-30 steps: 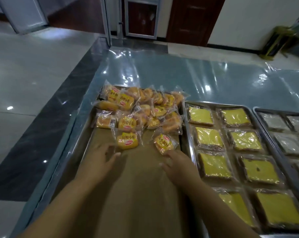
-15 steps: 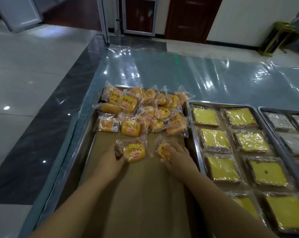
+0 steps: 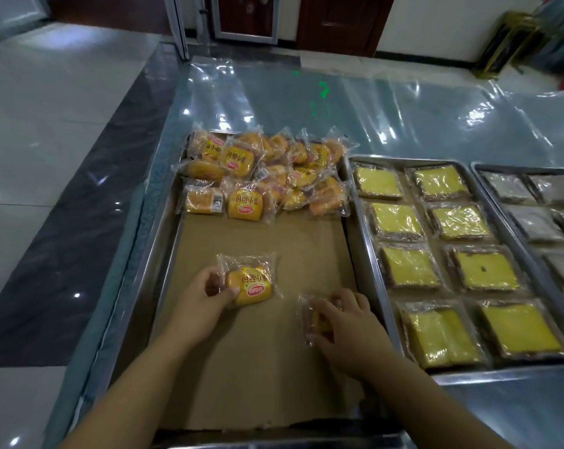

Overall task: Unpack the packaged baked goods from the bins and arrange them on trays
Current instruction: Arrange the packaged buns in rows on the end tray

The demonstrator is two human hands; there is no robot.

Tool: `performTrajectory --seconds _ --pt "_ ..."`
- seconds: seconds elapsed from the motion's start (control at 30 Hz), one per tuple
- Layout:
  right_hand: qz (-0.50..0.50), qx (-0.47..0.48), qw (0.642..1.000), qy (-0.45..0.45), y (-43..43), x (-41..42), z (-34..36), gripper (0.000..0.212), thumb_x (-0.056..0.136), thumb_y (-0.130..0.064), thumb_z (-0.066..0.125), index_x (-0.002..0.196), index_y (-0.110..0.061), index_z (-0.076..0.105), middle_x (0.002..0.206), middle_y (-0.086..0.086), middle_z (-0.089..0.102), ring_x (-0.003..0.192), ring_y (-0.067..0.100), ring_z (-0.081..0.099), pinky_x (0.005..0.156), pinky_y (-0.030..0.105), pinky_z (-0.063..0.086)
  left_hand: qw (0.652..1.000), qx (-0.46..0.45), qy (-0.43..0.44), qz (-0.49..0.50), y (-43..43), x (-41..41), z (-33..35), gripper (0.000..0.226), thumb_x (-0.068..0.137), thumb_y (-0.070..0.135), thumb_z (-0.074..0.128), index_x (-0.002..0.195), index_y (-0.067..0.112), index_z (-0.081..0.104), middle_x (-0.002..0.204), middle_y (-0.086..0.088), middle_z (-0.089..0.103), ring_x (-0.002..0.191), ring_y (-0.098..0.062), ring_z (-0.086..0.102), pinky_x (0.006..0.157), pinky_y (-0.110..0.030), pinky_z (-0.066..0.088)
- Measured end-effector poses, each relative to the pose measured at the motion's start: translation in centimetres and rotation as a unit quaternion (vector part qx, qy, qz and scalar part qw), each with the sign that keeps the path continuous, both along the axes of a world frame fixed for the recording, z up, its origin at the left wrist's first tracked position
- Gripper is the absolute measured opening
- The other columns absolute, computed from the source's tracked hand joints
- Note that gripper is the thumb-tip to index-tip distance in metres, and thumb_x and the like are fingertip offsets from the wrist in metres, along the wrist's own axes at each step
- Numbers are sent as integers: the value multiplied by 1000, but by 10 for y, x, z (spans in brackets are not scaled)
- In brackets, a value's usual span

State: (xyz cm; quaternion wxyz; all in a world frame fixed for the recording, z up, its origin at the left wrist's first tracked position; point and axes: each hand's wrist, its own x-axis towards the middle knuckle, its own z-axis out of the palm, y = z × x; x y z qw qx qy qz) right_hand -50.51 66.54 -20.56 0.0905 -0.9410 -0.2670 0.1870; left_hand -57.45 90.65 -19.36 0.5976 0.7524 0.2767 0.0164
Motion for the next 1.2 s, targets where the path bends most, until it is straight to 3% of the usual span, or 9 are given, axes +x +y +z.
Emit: performTrajectory --seconds 0.2,0.33,0.47,0.6,0.77,0.9,1.03,1.1,1.2 --pt "1 -12 999 43 -19 -36 -2 63 75 -62 54 128 -54 20 139 -9 15 129 26 13 105 45 29 986 -158 -32 39 -15 -19 4 31 85 -3 58 110 15 55 95 1 60 83 -13 59 57 -14 53" --pt "10 -26 998 53 -30 -52 -4 67 69 -66 56 126 -51 23 131 -10 18 124 25 16 106 47 25 982 -176 -44 59 -18 -25 5 26 82 -1 62 101 15 55 86 -1 65 71 -15 62 54 -26 52" --pt "-11 -32 997 76 -29 -56 7 71 63 -73 56 125 -50 29 130 -5 22 120 26 21 105 48 23 983 -173 -56 35 -16 -28 11 15 81 6 66 93 12 58 69 0 69 56 -6 65 48 -18 50" --pt "-77 70 994 36 -5 -49 27 61 77 -59 59 130 -40 38 134 -2 33 124 23 28 102 43 28 985 -169 -42 -17 -19 -31 17 24 80 12 68 101 16 57 71 3 73 59 -8 68 45 -17 49" --pt "-112 264 940 184 37 -43 45 65 83 -42 64 140 -34 34 110 -21 50 97 1 52 77 19 45 983 -153 3 -101 -24 -33 22 30 80 15 68 106 16 54 76 -3 74 64 -15 70 48 -20 50" --pt "-93 257 950 154 52 -43 44 23 88 -27 63 109 -19 65 85 -12 62 79 6 58 67 21 48 982 -174 -9 -75 -24 -34 22 34 78 9 69 108 11 53 77 -4 72 62 -9 68 48 -17 49" --pt "-235 351 886 193 46 -45 39 3 87 -16 63 88 -17 62 87 4 64 80 17 63 73 35 56 988 -123 24 -86 -14 -44 15 31 78 12 71 105 16 57 92 -8 68 67 -10 65 53 -14 48" --pt "-281 378 841 267 41 -44 38 12 87 -11 63 97 -17 60 91 6 62 81 19 63 71 33 57 986 -134 38 -97 -10 -49 10 27 79 8 70 104 14 60 87 -11 68 65 -13 62 52 -16 49" --pt "-277 371 816 347 32 -42 35 20 88 -9 61 107 -15 60 96 9 64 87 22 65 75 34 57 979 -181 28 -91 -7 -52 6 25 79 -2 66 100 9 61 70 -8 67 51 -9 58 46 -17 47"
